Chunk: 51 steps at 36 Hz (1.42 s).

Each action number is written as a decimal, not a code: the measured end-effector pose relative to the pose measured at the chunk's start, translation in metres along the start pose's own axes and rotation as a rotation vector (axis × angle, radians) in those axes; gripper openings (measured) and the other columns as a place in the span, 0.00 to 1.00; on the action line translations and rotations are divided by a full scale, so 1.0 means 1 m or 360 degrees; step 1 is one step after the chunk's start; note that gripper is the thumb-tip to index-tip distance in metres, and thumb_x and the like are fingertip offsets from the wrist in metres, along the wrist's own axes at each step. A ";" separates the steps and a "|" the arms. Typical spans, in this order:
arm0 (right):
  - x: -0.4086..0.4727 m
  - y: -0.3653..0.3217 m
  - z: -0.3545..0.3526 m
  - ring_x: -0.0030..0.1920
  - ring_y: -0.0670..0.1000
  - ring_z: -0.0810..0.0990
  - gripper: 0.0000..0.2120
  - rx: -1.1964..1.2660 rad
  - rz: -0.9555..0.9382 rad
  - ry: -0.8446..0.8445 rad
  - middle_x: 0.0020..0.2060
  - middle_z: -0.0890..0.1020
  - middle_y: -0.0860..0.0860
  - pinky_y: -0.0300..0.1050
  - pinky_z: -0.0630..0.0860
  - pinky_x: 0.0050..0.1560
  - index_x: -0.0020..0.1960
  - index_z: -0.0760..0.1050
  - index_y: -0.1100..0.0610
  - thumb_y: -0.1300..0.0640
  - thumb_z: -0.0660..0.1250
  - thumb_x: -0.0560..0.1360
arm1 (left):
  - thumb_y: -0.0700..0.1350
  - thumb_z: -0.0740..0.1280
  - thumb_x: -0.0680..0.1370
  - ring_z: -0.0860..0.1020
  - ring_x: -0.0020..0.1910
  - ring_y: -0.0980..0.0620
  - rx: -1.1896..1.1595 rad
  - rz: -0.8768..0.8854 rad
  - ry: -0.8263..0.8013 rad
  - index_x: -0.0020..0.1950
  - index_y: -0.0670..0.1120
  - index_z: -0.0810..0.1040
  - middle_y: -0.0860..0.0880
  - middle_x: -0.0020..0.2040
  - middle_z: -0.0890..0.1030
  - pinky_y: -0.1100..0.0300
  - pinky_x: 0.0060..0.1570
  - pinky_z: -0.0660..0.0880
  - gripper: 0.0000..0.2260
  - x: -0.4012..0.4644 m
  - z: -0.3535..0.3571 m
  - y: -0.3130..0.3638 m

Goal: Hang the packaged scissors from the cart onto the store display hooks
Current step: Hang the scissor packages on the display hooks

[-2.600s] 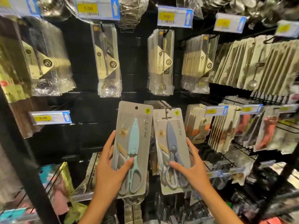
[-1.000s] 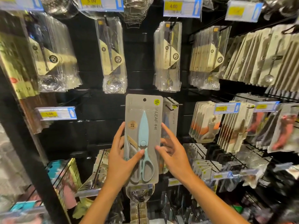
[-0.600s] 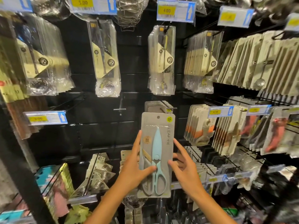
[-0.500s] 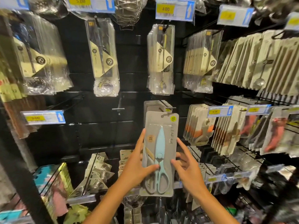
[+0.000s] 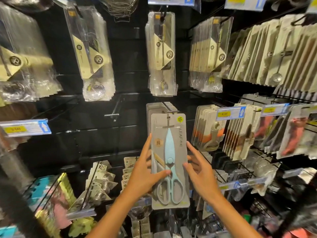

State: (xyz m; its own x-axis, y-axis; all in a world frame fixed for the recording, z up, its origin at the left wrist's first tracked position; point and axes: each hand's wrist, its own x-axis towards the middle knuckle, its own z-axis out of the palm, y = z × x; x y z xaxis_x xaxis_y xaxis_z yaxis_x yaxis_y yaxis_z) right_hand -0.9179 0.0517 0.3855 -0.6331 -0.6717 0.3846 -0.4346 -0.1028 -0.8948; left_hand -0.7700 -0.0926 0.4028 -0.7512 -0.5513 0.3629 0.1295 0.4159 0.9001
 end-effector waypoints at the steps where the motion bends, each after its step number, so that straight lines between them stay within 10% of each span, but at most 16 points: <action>1: 0.000 0.002 0.001 0.53 0.39 0.84 0.29 0.0001 0.0001 0.0006 0.52 0.83 0.34 0.31 0.79 0.49 0.78 0.63 0.47 0.65 0.65 0.81 | 0.42 0.81 0.69 0.78 0.64 0.61 0.0016 0.0000 -0.0004 0.78 0.72 0.49 0.61 0.70 0.74 0.56 0.59 0.80 0.53 0.001 0.000 -0.001; 12: 0.030 0.018 0.013 0.50 0.49 0.85 0.32 -0.0095 0.0014 -0.0155 0.51 0.82 0.31 0.51 0.82 0.53 0.78 0.54 0.35 0.56 0.64 0.83 | 0.46 0.80 0.71 0.77 0.68 0.53 0.0128 -0.0113 -0.0032 0.77 0.75 0.45 0.58 0.75 0.70 0.42 0.64 0.77 0.53 0.031 -0.008 -0.015; 18: 0.046 0.023 0.020 0.61 0.39 0.80 0.36 -0.0067 0.0043 -0.0257 0.69 0.75 0.41 0.36 0.79 0.57 0.79 0.45 0.33 0.52 0.64 0.83 | 0.50 0.77 0.75 0.77 0.67 0.54 0.0196 -0.0132 -0.0055 0.77 0.74 0.42 0.54 0.75 0.71 0.49 0.66 0.76 0.49 0.047 -0.009 -0.020; 22: 0.060 0.030 0.022 0.76 0.45 0.66 0.40 -0.0128 0.0042 -0.0325 0.79 0.61 0.42 0.54 0.68 0.75 0.76 0.39 0.27 0.49 0.65 0.81 | 0.48 0.75 0.76 0.78 0.65 0.57 0.0212 -0.0168 -0.0071 0.78 0.71 0.43 0.53 0.72 0.73 0.60 0.60 0.79 0.48 0.058 -0.011 -0.026; 25: 0.069 0.033 0.025 0.78 0.42 0.58 0.43 -0.0221 0.0018 -0.0335 0.78 0.55 0.37 0.49 0.62 0.77 0.78 0.36 0.31 0.47 0.67 0.80 | 0.44 0.74 0.77 0.77 0.66 0.61 0.0243 -0.0168 -0.0050 0.78 0.70 0.45 0.55 0.72 0.72 0.65 0.56 0.78 0.46 0.062 -0.012 -0.028; 37: 0.046 0.053 0.020 0.73 0.39 0.66 0.28 -0.0338 -0.0097 -0.0076 0.71 0.68 0.37 0.42 0.65 0.73 0.76 0.64 0.43 0.54 0.68 0.80 | 0.55 0.68 0.80 0.54 0.80 0.59 0.0887 -0.0282 0.0037 0.81 0.64 0.51 0.60 0.81 0.55 0.51 0.79 0.58 0.35 0.014 -0.031 -0.056; 44: 0.019 0.053 0.051 0.70 0.30 0.63 0.21 -0.0478 -0.0411 -0.0678 0.68 0.69 0.31 0.22 0.55 0.68 0.72 0.69 0.42 0.53 0.66 0.81 | 0.57 0.61 0.84 0.49 0.79 0.67 0.1392 -0.0218 0.0037 0.81 0.63 0.50 0.66 0.80 0.50 0.63 0.77 0.51 0.29 -0.066 -0.057 -0.063; 51: -0.022 0.056 0.141 0.72 0.30 0.52 0.25 -0.0571 -0.0725 -0.1436 0.72 0.65 0.34 0.26 0.43 0.71 0.77 0.63 0.41 0.45 0.64 0.81 | 0.58 0.59 0.84 0.53 0.81 0.57 0.1645 -0.0409 0.0134 0.82 0.58 0.55 0.59 0.82 0.54 0.61 0.79 0.52 0.28 -0.186 -0.094 -0.061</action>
State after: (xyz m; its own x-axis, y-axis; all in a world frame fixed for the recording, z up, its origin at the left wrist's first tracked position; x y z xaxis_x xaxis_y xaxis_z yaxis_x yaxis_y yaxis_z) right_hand -0.8382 -0.0427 0.2949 0.2796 -0.9336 0.2240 -0.7661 -0.3576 -0.5341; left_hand -0.5779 -0.0832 0.3032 -0.6258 -0.7415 0.2420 -0.6677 0.6696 0.3253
